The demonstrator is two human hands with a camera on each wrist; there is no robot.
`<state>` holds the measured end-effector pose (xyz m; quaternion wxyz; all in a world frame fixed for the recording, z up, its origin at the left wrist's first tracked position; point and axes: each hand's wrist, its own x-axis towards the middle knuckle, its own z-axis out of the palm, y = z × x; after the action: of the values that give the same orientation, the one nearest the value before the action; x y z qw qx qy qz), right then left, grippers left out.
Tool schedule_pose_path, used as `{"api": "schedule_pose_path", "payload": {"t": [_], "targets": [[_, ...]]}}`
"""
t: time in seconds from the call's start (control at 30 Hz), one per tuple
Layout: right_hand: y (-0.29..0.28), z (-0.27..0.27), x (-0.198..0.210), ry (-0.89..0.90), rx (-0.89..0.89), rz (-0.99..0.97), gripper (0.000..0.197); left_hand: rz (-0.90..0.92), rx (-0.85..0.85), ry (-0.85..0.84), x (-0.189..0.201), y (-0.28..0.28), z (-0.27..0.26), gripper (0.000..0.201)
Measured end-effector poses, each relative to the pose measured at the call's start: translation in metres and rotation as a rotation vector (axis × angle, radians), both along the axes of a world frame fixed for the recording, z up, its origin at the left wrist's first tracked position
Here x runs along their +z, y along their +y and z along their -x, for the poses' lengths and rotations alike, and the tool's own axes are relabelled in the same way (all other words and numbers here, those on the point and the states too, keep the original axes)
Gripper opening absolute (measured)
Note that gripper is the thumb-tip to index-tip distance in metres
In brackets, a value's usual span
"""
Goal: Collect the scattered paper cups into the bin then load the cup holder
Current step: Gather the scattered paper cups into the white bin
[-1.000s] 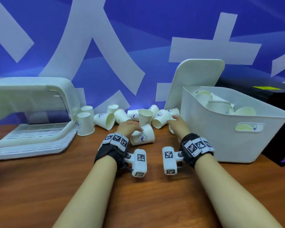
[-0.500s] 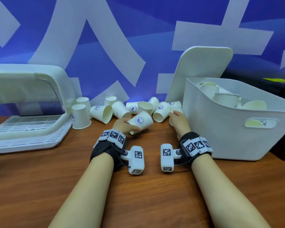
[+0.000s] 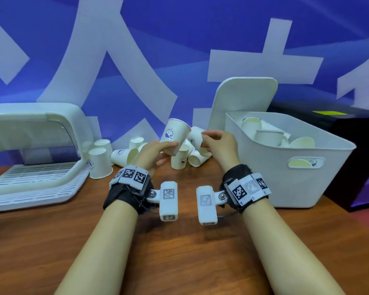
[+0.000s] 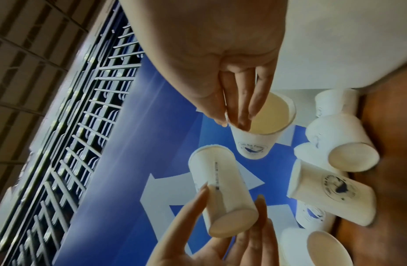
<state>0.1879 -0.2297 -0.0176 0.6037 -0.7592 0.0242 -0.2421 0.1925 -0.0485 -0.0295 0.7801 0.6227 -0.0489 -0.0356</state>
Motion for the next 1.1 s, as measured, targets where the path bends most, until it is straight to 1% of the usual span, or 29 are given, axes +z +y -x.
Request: {"api": "schedule_pose_path", "payload": {"t": [0.07, 0.1, 0.17, 0.27, 0.4, 0.5, 0.6, 0.73, 0.8, 0.87, 0.93, 1.03, 1.1], "targets": [[-0.006, 0.011, 0.017, -0.042, -0.004, 0.028, 0.013, 0.001, 0.0, -0.002, 0.012, -0.004, 0.008, 0.011], [-0.009, 0.016, 0.026, -0.066, 0.004, 0.026, 0.013, -0.009, 0.014, -0.002, 0.019, -0.007, 0.011, 0.012], [-0.02, 0.026, 0.041, -0.115, 0.004, 0.014, 0.014, -0.043, 0.031, -0.015, 0.031, -0.017, 0.015, 0.021], [-0.042, 0.038, 0.059, -0.146, -0.029, 0.023, 0.015, -0.044, 0.009, -0.064, 0.047, -0.037, 0.018, 0.022], [-0.087, 0.047, 0.078, -0.183, -0.122, 0.048, 0.016, -0.095, -0.045, -0.144, 0.064, -0.08, 0.02, 0.046], [-0.125, 0.045, 0.085, -0.183, -0.204, 0.097, 0.017, -0.162, -0.084, -0.194, 0.074, -0.116, 0.019, 0.05], [-0.153, 0.039, 0.089, -0.164, -0.291, 0.144, 0.016, -0.248, -0.101, -0.255, 0.082, -0.143, 0.019, 0.061], [-0.184, 0.036, 0.093, -0.089, -0.418, 0.296, 0.018, -0.404, -0.2, -0.346, 0.087, -0.169, 0.022, 0.058], [-0.194, 0.037, 0.096, -0.007, -0.432, 0.398, 0.025, -0.464, -0.229, -0.373, 0.087, -0.175, 0.022, 0.059], [-0.2, 0.037, 0.097, 0.121, -0.352, 0.484, 0.038, -0.483, -0.246, -0.378, 0.09, -0.177, 0.023, 0.058], [-0.201, 0.037, 0.097, 0.229, -0.245, 0.492, 0.042, -0.498, -0.256, -0.385, 0.093, -0.18, 0.024, 0.059], [-0.199, 0.04, 0.098, 0.257, -0.201, 0.503, 0.042, -0.594, -0.258, -0.441, 0.099, -0.185, 0.026, 0.064], [-0.197, 0.042, 0.098, 0.216, -0.226, 0.564, 0.041, -0.66, -0.286, -0.46, 0.099, -0.183, 0.025, 0.064]]}}
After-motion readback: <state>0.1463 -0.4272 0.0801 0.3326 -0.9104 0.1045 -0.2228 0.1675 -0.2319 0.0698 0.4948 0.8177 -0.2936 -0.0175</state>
